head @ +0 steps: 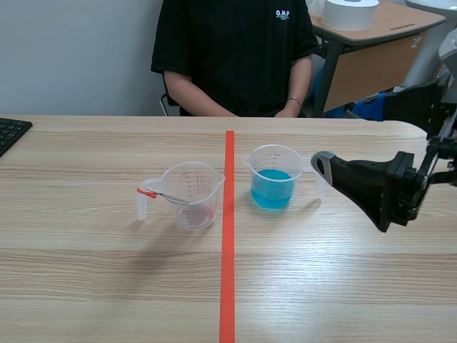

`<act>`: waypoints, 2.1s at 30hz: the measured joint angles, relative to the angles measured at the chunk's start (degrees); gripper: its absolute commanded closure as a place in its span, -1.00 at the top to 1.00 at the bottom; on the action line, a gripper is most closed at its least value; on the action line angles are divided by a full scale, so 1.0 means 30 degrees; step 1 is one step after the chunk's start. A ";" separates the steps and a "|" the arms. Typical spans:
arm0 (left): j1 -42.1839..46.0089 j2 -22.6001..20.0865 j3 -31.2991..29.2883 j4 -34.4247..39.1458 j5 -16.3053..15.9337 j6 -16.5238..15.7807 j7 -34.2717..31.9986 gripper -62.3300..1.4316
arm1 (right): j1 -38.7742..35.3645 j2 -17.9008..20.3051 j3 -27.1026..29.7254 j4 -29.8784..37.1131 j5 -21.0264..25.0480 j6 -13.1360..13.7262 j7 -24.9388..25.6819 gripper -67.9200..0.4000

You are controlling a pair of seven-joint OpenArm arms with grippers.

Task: Do the redox reaction experiment.
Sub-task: 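Return to the home posture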

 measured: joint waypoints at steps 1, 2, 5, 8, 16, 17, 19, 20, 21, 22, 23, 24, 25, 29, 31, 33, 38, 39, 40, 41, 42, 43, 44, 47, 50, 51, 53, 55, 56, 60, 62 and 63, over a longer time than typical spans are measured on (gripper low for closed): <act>-0.0306 -0.0036 0.0000 0.0233 0.0015 -0.0080 0.0058 1.00 | -0.0437 0.0015 0.0211 0.0539 -0.0015 -0.0015 -0.0364 1.00; -0.0627 -0.0029 0.0000 0.0474 0.0138 -0.0350 0.0080 1.00 | -0.0867 0.0007 0.0364 0.1056 -0.0007 -0.0080 -0.0765 1.00; -0.1413 -0.0022 0.0015 0.1377 0.0219 -0.0998 0.0845 1.00 | -0.2047 -0.0066 0.0401 0.2630 -0.0248 -0.0678 -0.1923 1.00; -0.2135 -0.0015 0.0015 0.2353 0.0204 -0.1290 0.1173 1.00 | -0.3038 -0.0692 0.0809 0.4051 -0.0838 -0.1042 -0.2827 1.00; -0.4095 0.1020 0.0087 0.3512 0.0197 -0.2871 0.2594 1.00 | -0.5289 -0.2863 0.1872 0.7730 -0.2973 -0.1698 -0.3883 1.00; -0.4269 0.1231 0.0131 0.3504 0.0197 -0.2936 0.2696 1.00 | -0.5559 -0.3111 0.1865 0.8116 -0.3118 -0.1865 -0.3912 1.00; -0.4590 0.1552 0.0262 0.3504 0.0197 -0.2936 0.2710 1.00 | -0.5858 -0.3512 0.1865 0.8692 -0.3111 -0.2113 -0.4080 1.00; -0.4750 0.1654 0.0401 0.3504 0.0197 -0.2936 0.2703 1.00 | -0.5901 -0.3650 0.1865 0.8837 -0.3104 -0.2091 -0.4233 1.00; -0.4874 0.1734 0.0597 0.3497 0.0211 -0.2929 0.2696 1.00 | -0.5901 -0.3759 0.1865 0.8881 -0.3111 -0.2040 -0.4291 1.00; -0.4911 0.1807 0.0831 0.3497 0.0248 -0.2929 0.2550 1.00 | -0.5901 -0.3818 0.1865 0.8881 -0.3111 -0.2062 -0.4320 1.00; -0.4932 0.1945 0.1100 0.3497 0.0284 -0.2929 0.2346 1.00 | -0.5894 -0.3803 0.1865 0.8874 -0.3111 -0.2062 -0.4371 1.00; -0.4932 0.2091 0.1384 0.3497 0.0415 -0.2929 0.2259 1.00 | -0.5894 -0.3803 0.1865 0.8874 -0.3111 -0.2062 -0.4386 1.00; -0.4932 0.2273 0.1668 0.3497 0.0561 -0.2929 0.2259 1.00 | -0.5894 -0.3803 0.1865 0.8867 -0.3104 -0.2055 -0.4408 1.00; -0.4874 0.2834 0.2849 0.3490 0.1836 -0.2936 0.1647 1.00 | -0.5887 -0.3796 0.1865 0.8816 -0.3104 -0.2062 -0.4459 1.00; -0.4881 0.3257 0.3228 0.3490 0.2441 -0.2929 0.1581 1.00 | -0.5887 -0.3796 0.1865 0.8801 -0.3111 -0.2055 -0.4459 1.00; -0.4867 0.3592 0.3402 0.3490 0.2572 -0.2936 0.1443 1.00 | -0.5887 -0.3796 0.1865 0.8801 -0.3359 -0.2055 -0.4510 1.00; -0.4874 0.3679 0.3424 0.3490 0.2579 -0.2929 0.0772 1.00 | -0.5887 -0.3796 0.1865 0.8728 -0.4000 -0.2055 -0.5399 1.00; -0.4874 0.3679 0.3424 0.3490 0.2579 -0.2929 0.0714 1.00 | -0.5887 -0.3796 0.1865 0.8728 -0.4000 -0.2055 -0.5617 1.00; -0.4874 0.3679 0.3424 0.3490 0.2572 -0.2929 0.0699 1.00 | -0.5887 -0.3796 0.1865 0.8728 -0.4000 -0.2055 -0.5901 1.00; -0.4874 0.3679 0.3424 0.3490 0.2572 -0.2929 0.0699 1.00 | -0.5887 -0.3796 0.1865 0.8728 -0.4014 -0.2055 -0.6033 1.00; -0.4874 0.3679 0.3424 0.3490 0.2572 -0.2929 0.0699 1.00 | -0.5887 -0.3796 0.1865 0.8714 -0.4029 -0.2055 -0.6025 1.00; -0.4874 0.3679 0.3424 0.3490 0.2572 -0.2929 0.0707 1.00 | -0.5887 -0.3796 0.1865 0.8714 -0.4029 -0.2055 -0.6033 1.00; -0.4874 0.3679 0.3424 0.3490 0.2572 -0.2929 0.0707 1.00 | -0.5887 -0.3796 0.1865 0.8714 -0.4029 -0.2055 -0.6033 1.00; -0.4874 0.3679 0.3424 0.3490 0.2572 -0.2929 0.0707 1.00 | -0.5887 -0.3796 0.1865 0.8714 -0.4255 -0.2055 -0.6025 1.00; -0.4874 0.3679 0.3417 0.3490 0.2572 -0.2929 0.0707 1.00 | -0.5887 -0.3796 0.1865 0.8699 -0.4255 -0.2055 -0.5960 1.00; -0.4874 0.3679 0.3410 0.3490 0.2572 -0.2929 0.0707 1.00 | -0.5887 -0.3796 0.1865 0.8699 -0.4255 -0.2055 -0.5960 1.00; -0.4874 0.3679 0.3410 0.3490 0.2572 -0.2929 0.0707 1.00 | -0.5887 -0.3796 0.1865 0.8692 -0.4255 -0.2055 -0.5960 1.00; -0.4874 0.3679 0.3410 0.3490 0.2572 -0.2929 0.0707 1.00 | -0.5887 -0.3796 0.1865 0.8692 -0.4255 -0.2055 -0.5960 1.00; -0.4874 0.3679 0.3410 0.3490 0.2572 -0.2929 0.0707 1.00 | -0.5887 -0.3796 0.1865 0.8692 -0.4255 -0.2055 -0.5960 1.00; -0.4874 0.3679 0.3410 0.3490 0.2572 -0.2929 0.0758 1.00 | -0.5887 -0.3796 0.1865 0.8692 -0.4255 -0.2055 -0.5960 1.00; -0.4874 0.3679 0.3410 0.3490 0.2572 -0.2929 0.0845 1.00 | -0.5887 -0.3796 0.1865 0.8692 -0.4255 -0.2055 -0.5952 1.00; -0.4874 0.3679 0.3410 0.3490 0.2572 -0.2929 0.0845 1.00 | -0.5887 -0.3796 0.1865 0.8692 -0.4255 -0.2055 -0.5945 1.00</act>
